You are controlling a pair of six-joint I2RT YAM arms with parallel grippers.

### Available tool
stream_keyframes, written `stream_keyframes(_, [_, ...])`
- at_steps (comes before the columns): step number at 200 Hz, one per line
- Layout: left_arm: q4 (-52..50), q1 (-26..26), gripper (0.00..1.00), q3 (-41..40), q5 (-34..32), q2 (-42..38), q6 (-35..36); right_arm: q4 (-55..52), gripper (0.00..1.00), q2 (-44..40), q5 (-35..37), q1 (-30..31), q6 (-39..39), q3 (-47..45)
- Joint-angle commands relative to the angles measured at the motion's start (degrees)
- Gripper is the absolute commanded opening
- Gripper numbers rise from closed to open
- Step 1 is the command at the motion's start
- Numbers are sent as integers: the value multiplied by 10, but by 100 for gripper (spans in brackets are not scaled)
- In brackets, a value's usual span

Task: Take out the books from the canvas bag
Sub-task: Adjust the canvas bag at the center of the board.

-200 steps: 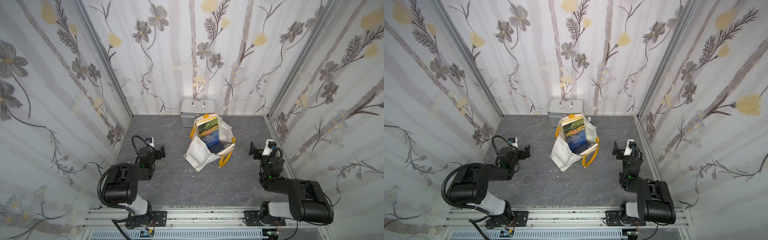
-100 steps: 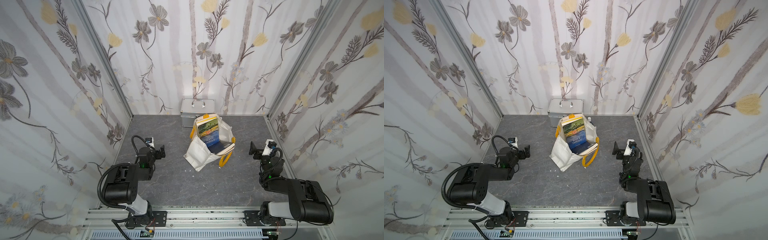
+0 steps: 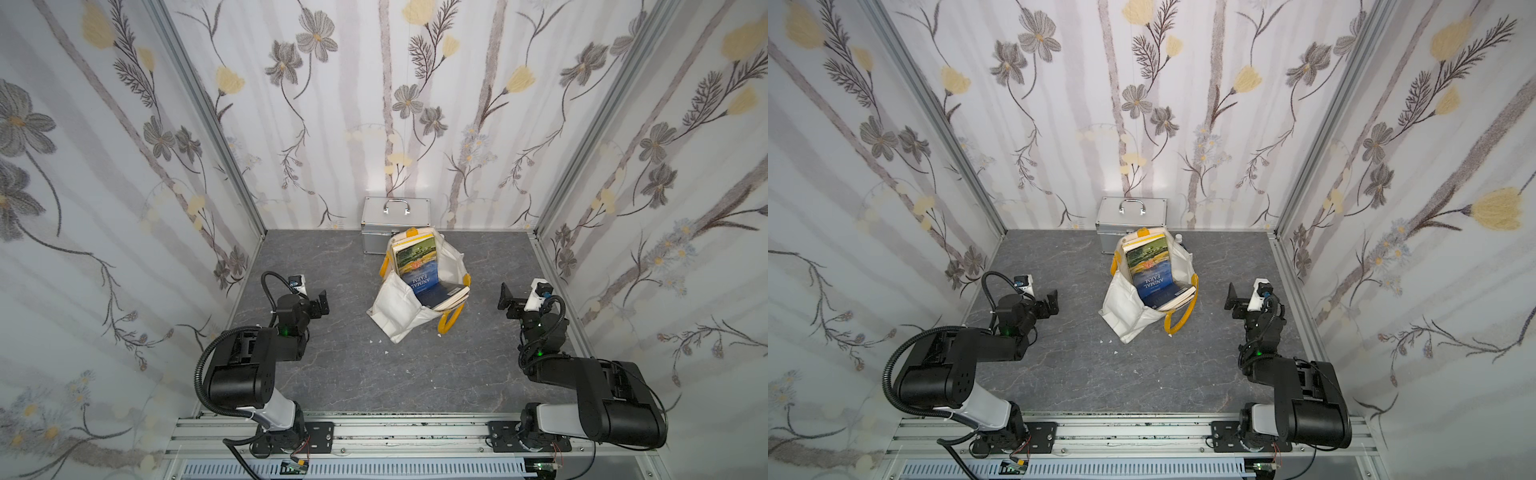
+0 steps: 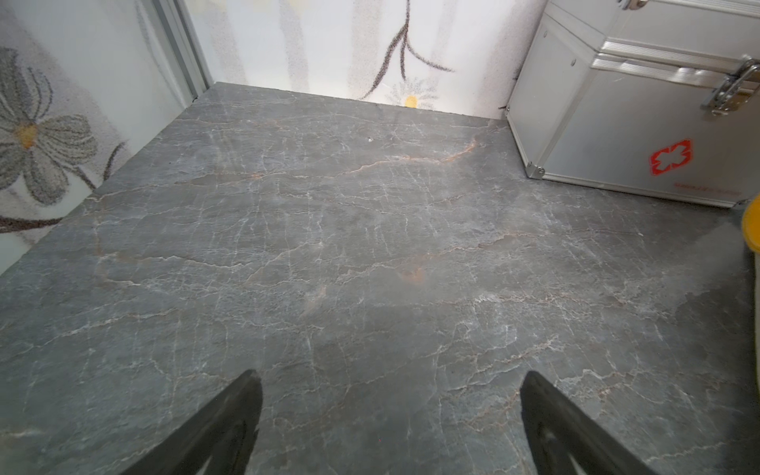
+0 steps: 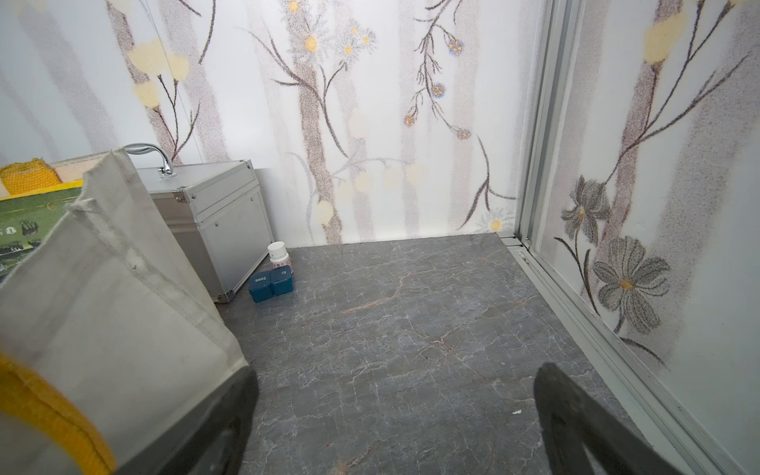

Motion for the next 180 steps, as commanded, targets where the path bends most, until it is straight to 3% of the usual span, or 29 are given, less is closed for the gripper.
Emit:
stream_keyframes(1, [14, 2, 100, -5, -64, -11, -28, -30, 100, -12, 15, 1, 0, 28])
stream_keyframes(13, [-6, 0, 100, -5, -77, -35, -28, -171, 100, -38, 31, 3, 8, 88])
stream_keyframes(21, [-71, -1, 100, 13, -78, -69, -28, -301, 100, -46, 54, 3, 38, 153])
stream_keyframes(29, [-218, -2, 100, 65, -112, -117, -51, -444, 100, -44, 65, 3, 62, 227])
stream_keyframes(38, [-417, -7, 100, 155, -196, -151, -105, -598, 100, -33, 69, 13, 66, 304])
stream_keyframes(49, [-621, -8, 100, 274, -258, -161, -171, -720, 100, -20, 110, 46, 64, 386])
stream_keyframes(63, [-767, -9, 100, 391, -210, -155, -153, -831, 100, -10, 156, 98, 68, 453])
stream_keyframes(84, [-888, -19, 100, 512, -101, -146, -125, -967, 100, 4, 204, 166, 121, 543])
stream_keyframes(118, [-1057, -66, 100, 686, 16, -87, -156, -1090, 100, 28, 158, 205, 261, 646])
stream_keyframes(157, [-1100, -136, 98, 774, 111, -7, -222, -1037, 100, 37, -36, 222, 337, 643])
stream_keyframes(180, [-1106, -176, 97, 820, 136, 52, -233, -1017, 99, 39, -83, 240, 357, 640])
